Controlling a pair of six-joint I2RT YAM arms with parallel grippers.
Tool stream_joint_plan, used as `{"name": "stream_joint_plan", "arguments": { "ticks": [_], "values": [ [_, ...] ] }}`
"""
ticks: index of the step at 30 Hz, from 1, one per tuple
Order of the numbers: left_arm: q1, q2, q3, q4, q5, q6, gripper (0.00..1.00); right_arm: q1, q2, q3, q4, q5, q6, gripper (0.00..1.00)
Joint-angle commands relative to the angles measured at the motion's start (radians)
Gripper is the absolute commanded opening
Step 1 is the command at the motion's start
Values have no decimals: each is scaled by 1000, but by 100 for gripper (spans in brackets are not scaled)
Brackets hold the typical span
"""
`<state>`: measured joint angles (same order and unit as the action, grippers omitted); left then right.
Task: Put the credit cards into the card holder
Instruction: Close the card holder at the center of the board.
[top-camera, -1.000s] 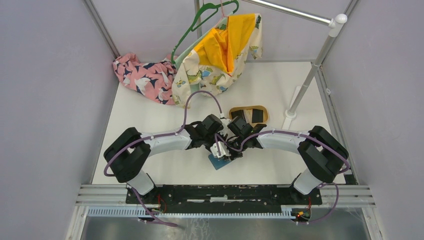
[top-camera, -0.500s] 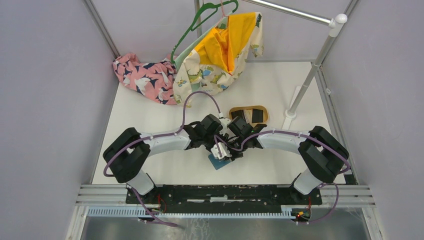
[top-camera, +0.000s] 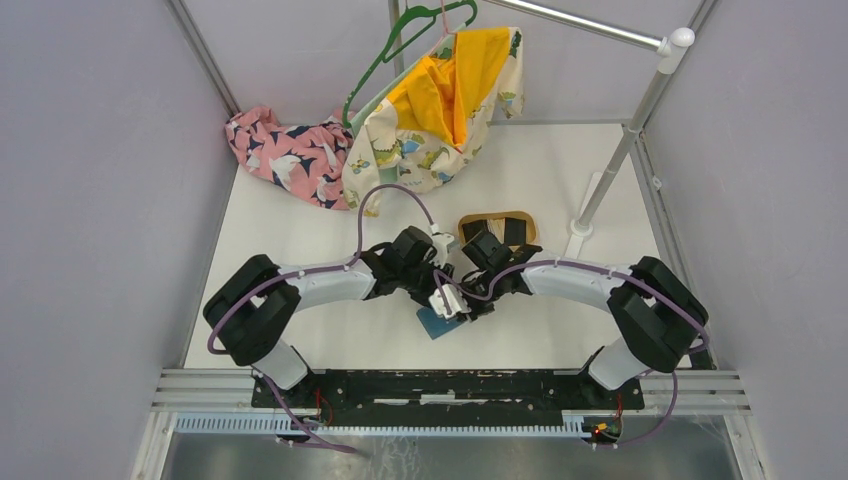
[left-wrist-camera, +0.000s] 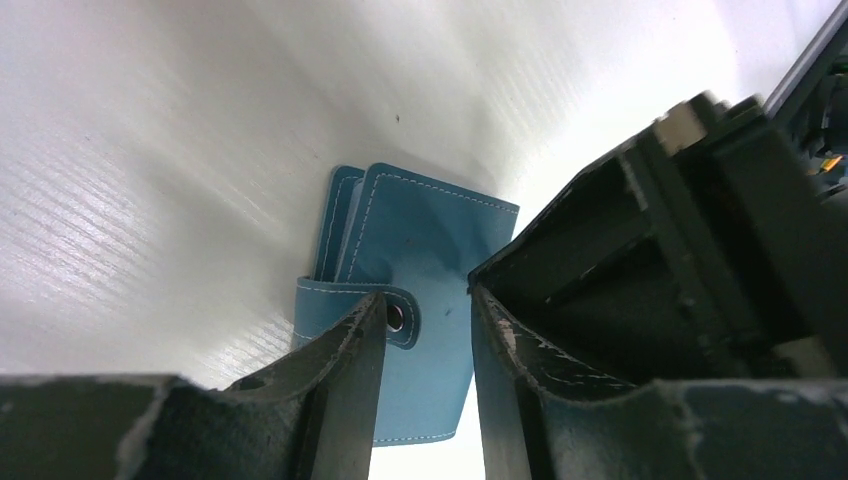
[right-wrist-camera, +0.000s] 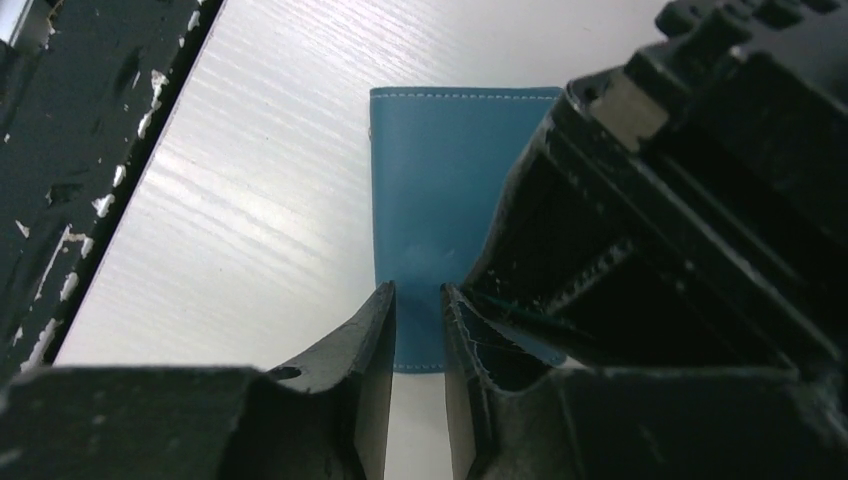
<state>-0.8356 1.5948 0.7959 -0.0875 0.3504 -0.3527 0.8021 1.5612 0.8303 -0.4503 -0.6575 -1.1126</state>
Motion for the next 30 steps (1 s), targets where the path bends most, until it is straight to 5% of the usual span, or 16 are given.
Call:
{"name": "stream_joint_plan", "arguments": {
  "ticks": [1, 11, 30],
  "values": [
    [8, 72, -75, -68, 26, -50, 46, -26, -74, 20, -29, -9, -91, 30],
    [52, 74, -127, -14, 78, -69, 45, -37, -135, -48, 109, 75, -93, 34],
    [97, 67, -225, 134, 143, -80, 49, -58, -9, -56, 136, -140, -58, 43]
  ]
}}
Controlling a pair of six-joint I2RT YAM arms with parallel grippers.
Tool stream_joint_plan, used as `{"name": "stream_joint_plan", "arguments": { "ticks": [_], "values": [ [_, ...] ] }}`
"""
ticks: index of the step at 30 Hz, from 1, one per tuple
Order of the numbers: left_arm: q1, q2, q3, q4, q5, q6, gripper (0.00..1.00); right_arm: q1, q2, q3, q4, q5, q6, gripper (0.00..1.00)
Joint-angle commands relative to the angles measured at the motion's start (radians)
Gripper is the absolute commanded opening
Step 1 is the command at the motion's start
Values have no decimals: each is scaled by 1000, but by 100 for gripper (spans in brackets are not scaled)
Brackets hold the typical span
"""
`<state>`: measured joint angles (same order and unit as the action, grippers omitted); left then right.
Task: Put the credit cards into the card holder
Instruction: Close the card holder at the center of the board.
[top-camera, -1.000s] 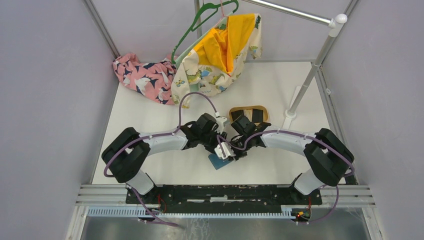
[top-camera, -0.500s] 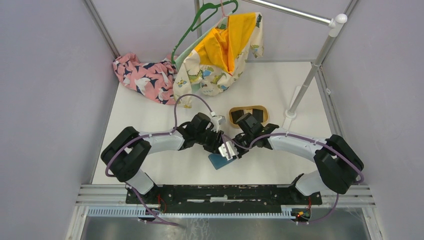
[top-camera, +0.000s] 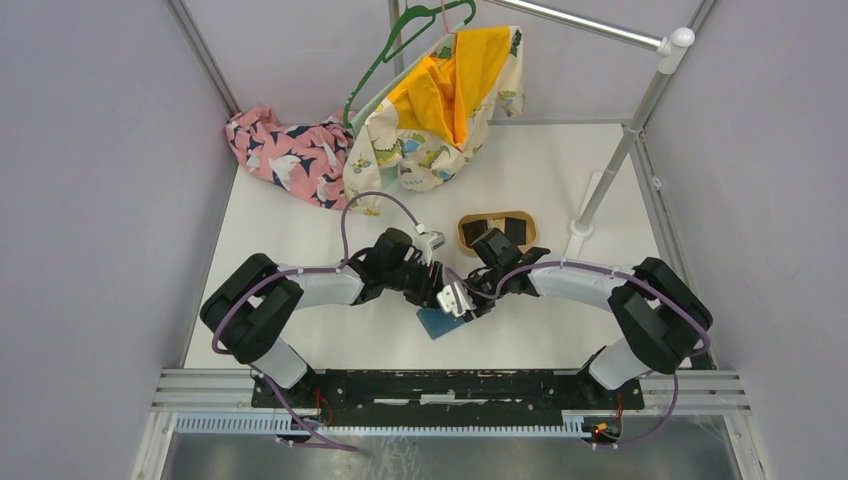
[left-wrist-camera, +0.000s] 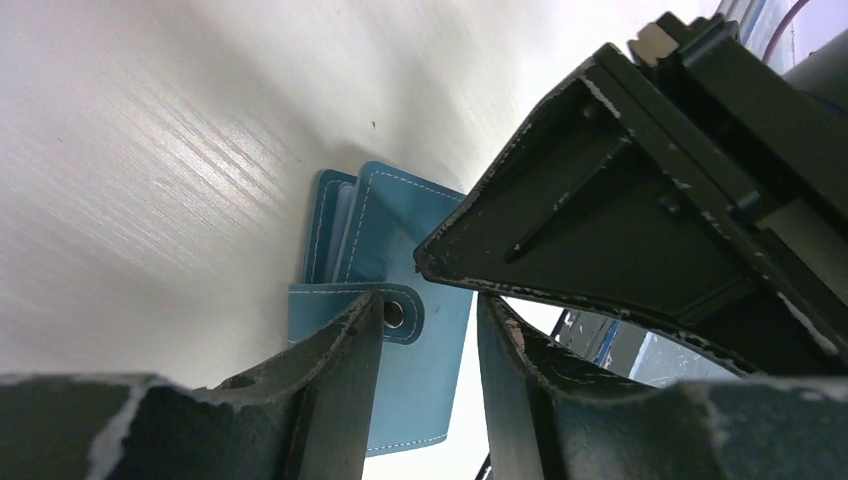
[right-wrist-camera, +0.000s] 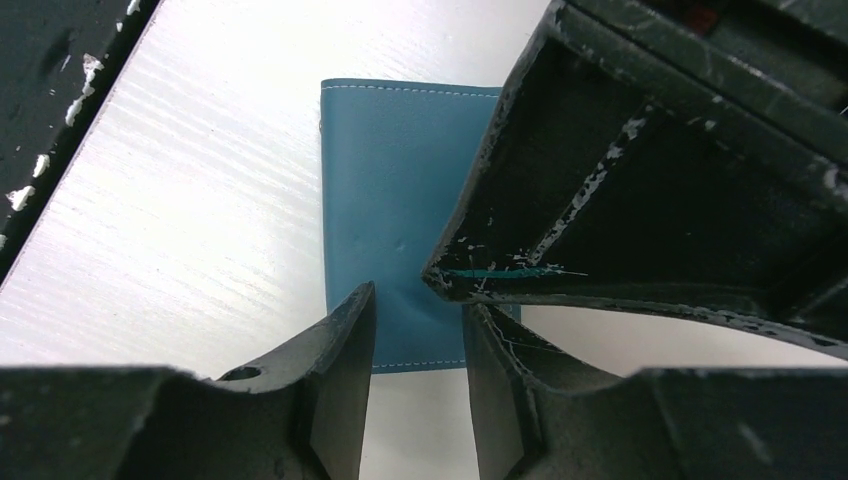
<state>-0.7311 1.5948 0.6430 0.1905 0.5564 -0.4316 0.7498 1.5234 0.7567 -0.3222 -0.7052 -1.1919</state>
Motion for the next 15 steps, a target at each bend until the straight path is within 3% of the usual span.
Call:
{"name": "stream_joint_plan", "arguments": {
  "ticks": [1, 15],
  "values": [
    [-7, 68, -74, -142, -62, -1, 48, -10, 34, 19, 11, -105, 31, 43],
    [1, 91, -77, -118, -48, 7, 45, -73, 69, -10, 159, -171, 224, 44]
  ]
}}
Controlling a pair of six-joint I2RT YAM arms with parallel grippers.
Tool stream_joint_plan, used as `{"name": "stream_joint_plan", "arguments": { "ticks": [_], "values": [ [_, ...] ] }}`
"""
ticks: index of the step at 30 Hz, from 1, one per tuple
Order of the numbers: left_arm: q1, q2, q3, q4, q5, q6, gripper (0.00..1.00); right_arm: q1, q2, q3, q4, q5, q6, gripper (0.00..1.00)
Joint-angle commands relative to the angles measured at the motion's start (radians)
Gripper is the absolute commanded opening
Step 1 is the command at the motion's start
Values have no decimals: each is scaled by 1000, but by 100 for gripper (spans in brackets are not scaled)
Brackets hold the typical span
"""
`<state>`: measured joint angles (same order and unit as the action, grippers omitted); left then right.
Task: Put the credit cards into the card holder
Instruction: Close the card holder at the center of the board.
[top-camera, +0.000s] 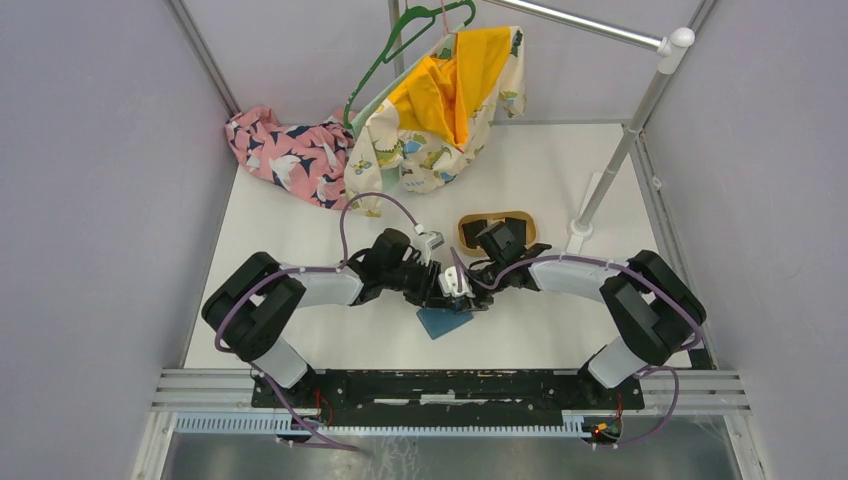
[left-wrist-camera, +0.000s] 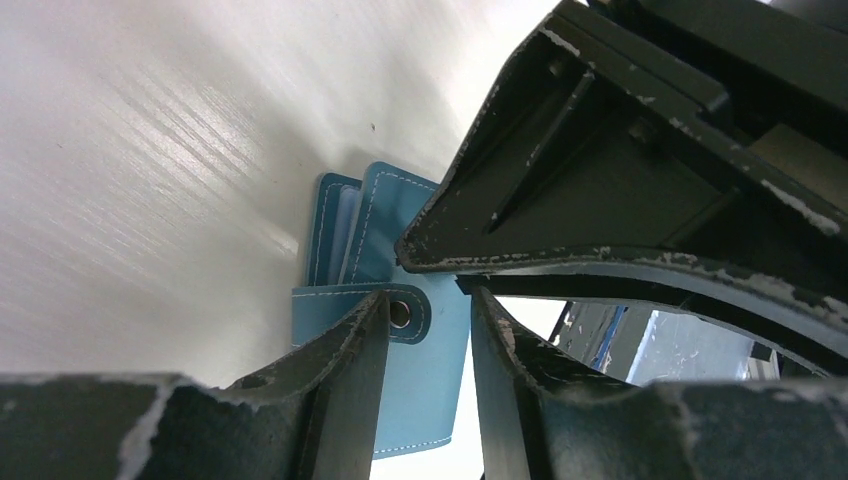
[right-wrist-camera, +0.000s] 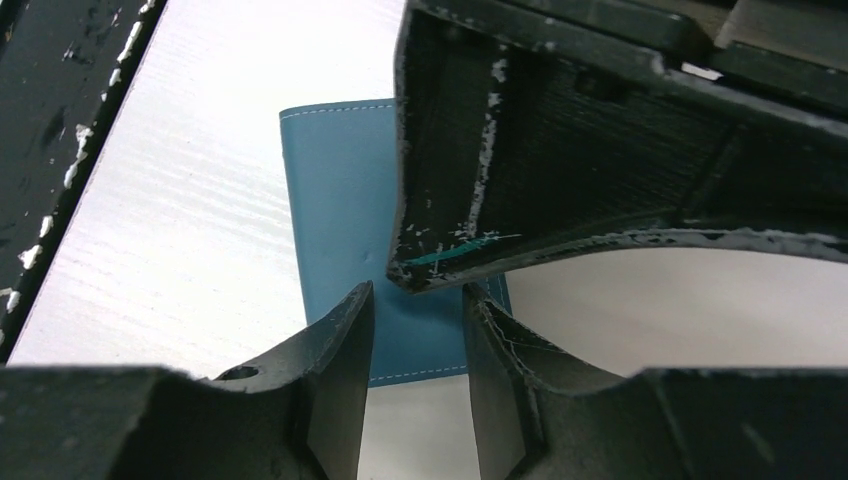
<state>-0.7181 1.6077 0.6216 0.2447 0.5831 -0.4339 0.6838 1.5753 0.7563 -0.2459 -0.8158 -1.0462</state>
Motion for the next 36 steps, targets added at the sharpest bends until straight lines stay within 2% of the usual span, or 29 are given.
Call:
{"name": "stream_joint_plan", "arguments": {
  "ticks": [1, 9, 15, 22, 36],
  "values": [
    [-12, 78, -56, -172, -76, 9, 45, -8, 23, -9, 90, -66, 88, 44],
    [-11, 78, -58, -165, -72, 7, 44, -8, 55, -2, 78, -139, 93, 43],
    [-8, 74, -59, -168, -73, 7, 44, -8, 76, 21, -1, -178, 30, 32],
    [-5, 63, -60, -157, -62, 0, 46, -8, 81, 24, -10, -181, 22, 28],
    [-5, 40, -68, -109, -22, -35, 49, -7, 69, -20, 135, -152, 155, 21]
  ]
}}
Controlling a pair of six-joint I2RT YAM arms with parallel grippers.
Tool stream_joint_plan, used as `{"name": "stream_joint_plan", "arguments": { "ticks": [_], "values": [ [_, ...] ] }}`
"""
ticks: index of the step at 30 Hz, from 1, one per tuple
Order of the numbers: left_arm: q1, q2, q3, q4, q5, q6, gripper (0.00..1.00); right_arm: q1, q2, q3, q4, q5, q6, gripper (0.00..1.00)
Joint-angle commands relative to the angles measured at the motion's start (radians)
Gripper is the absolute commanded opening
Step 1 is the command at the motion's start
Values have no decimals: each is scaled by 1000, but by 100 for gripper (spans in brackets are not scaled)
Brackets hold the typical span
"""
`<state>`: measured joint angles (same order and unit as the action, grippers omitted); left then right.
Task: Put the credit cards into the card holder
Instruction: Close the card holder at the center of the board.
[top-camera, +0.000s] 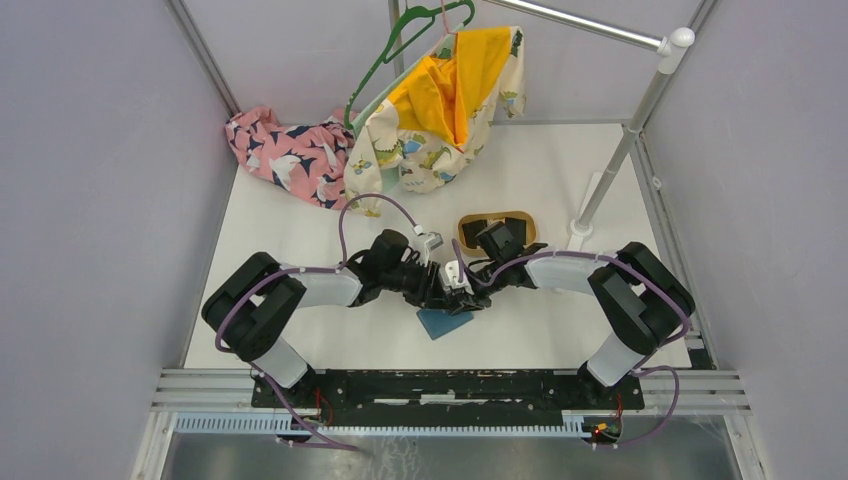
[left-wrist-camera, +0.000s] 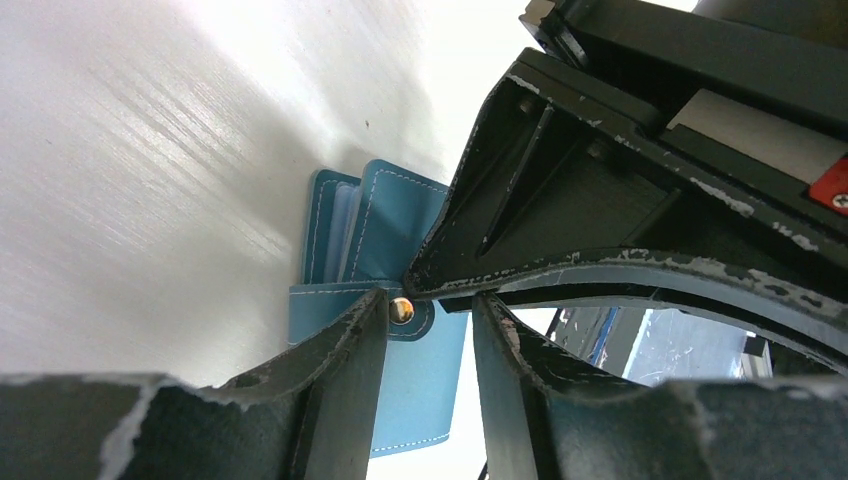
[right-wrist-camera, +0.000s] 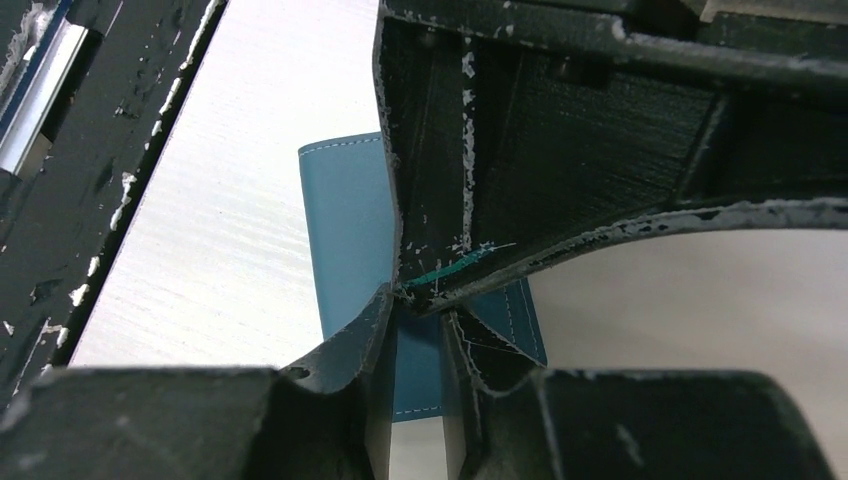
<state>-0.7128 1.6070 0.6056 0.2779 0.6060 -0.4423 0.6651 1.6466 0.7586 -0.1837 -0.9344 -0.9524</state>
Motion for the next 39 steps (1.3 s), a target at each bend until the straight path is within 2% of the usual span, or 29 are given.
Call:
{"name": "stream_joint_plan", "arguments": {
  "ticks": [1, 7, 12, 21, 26, 39],
  "values": [
    [-9, 41, -51, -141, -45, -28, 49, 10, -6, -29, 94, -29, 78, 21],
    [-9, 42, -52, -138, -41, -27, 49, 11, -21, -57, 176, -22, 155, 22],
    [-7, 40, -51, -136, -31, -27, 48, 11, -28, -59, 176, -21, 163, 22],
    [-8, 34, -52, -135, -21, -29, 44, 11, -41, -67, 223, -29, 191, 24],
    [-7, 28, -53, -139, -17, -30, 38, 10, -47, -68, 229, -36, 200, 25],
    [-5, 1, -50, -164, -17, -26, 35, 11, -88, -117, 330, -18, 266, 27]
  ]
}}
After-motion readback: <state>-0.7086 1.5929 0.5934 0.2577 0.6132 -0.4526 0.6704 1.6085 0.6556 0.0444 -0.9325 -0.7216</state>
